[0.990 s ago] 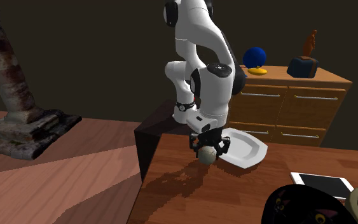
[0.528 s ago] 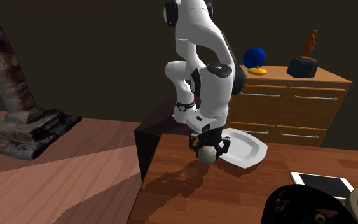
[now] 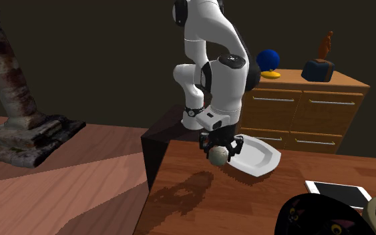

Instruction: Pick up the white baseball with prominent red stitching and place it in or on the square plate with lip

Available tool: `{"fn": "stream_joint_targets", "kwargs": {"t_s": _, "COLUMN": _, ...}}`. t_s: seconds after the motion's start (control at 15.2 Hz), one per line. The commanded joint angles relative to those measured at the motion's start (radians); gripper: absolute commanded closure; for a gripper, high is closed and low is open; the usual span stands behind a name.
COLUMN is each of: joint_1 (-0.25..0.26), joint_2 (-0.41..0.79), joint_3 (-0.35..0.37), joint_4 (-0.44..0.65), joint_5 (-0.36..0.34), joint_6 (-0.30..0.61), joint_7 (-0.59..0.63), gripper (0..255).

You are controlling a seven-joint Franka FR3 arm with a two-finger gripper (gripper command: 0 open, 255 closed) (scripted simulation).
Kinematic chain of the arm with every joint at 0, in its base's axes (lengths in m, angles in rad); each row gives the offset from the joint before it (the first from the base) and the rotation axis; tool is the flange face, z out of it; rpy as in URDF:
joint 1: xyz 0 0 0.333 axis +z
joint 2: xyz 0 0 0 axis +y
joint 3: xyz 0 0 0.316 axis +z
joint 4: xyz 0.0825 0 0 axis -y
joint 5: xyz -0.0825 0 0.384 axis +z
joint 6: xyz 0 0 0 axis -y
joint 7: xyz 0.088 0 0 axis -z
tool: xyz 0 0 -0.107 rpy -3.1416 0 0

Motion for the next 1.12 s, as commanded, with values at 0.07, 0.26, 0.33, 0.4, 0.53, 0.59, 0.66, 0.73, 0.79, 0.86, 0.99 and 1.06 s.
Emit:
{"fn": "stream_joint_targets", "kwargs": {"t_s": 0.07, "joint_1": -0.002, "joint_2": -0.025, "joint_3": 0.001, "joint_4": 0.016, "joint_5": 0.011, "joint_6": -0.04, "joint_7": -0.009, "gripper": 255}}
{"fn": "stream_joint_targets", "kwargs": {"t_s": 0.26, "joint_1": -0.004, "joint_2": -0.046, "joint_3": 0.002, "joint_4": 0.035, "joint_5": 0.021, "joint_6": -0.078, "joint_7": -0.015, "gripper": 255}}
{"fn": "stream_joint_targets", "kwargs": {"t_s": 0.33, "joint_1": -0.004, "joint_2": -0.053, "joint_3": 0.002, "joint_4": 0.041, "joint_5": 0.023, "joint_6": -0.091, "joint_7": -0.017, "gripper": 255}}
{"fn": "stream_joint_targets", "kwargs": {"t_s": 0.4, "joint_1": -0.004, "joint_2": -0.059, "joint_3": 0.002, "joint_4": 0.048, "joint_5": 0.026, "joint_6": -0.103, "joint_7": -0.019, "gripper": 255}}
{"fn": "stream_joint_targets", "kwargs": {"t_s": 0.53, "joint_1": -0.005, "joint_2": -0.072, "joint_3": 0.002, "joint_4": 0.062, "joint_5": 0.031, "joint_6": -0.129, "joint_7": -0.023, "gripper": 255}}
{"fn": "stream_joint_targets", "kwargs": {"t_s": 0.59, "joint_1": -0.005, "joint_2": -0.078, "joint_3": 0.002, "joint_4": 0.069, "joint_5": 0.033, "joint_6": -0.142, "joint_7": -0.025, "gripper": 255}}
{"fn": "stream_joint_targets", "kwargs": {"t_s": 0.66, "joint_1": 0.005, "joint_2": -0.095, "joint_3": 0.013, "joint_4": 0.05, "joint_5": 0.041, "joint_6": -0.139, "joint_7": -0.008, "gripper": 255}}
{"fn": "stream_joint_targets", "kwargs": {"t_s": 0.73, "joint_1": 0.016, "joint_2": -0.111, "joint_3": 0.023, "joint_4": 0.032, "joint_5": 0.049, "joint_6": -0.137, "joint_7": 0.009, "gripper": 255}}
{"fn": "stream_joint_targets", "kwargs": {"t_s": 0.79, "joint_1": 0.026, "joint_2": -0.127, "joint_3": 0.034, "joint_4": 0.015, "joint_5": 0.057, "joint_6": -0.134, "joint_7": 0.026, "gripper": 255}}
{"fn": "stream_joint_targets", "kwargs": {"t_s": 0.86, "joint_1": 0.037, "joint_2": -0.142, "joint_3": 0.044, "joint_4": 0.0, "joint_5": 0.066, "joint_6": -0.133, "joint_7": 0.044, "gripper": 255}}
{"fn": "stream_joint_targets", "kwargs": {"t_s": 0.99, "joint_1": 0.06, "joint_2": -0.169, "joint_3": 0.067, "joint_4": -0.028, "joint_5": 0.082, "joint_6": -0.13, "joint_7": 0.08, "gripper": 255}}
{"fn": "stream_joint_targets", "kwargs": {"t_s": 1.06, "joint_1": 0.071, "joint_2": -0.182, "joint_3": 0.079, "joint_4": -0.04, "joint_5": 0.09, "joint_6": -0.129, "joint_7": 0.098, "gripper": 255}}
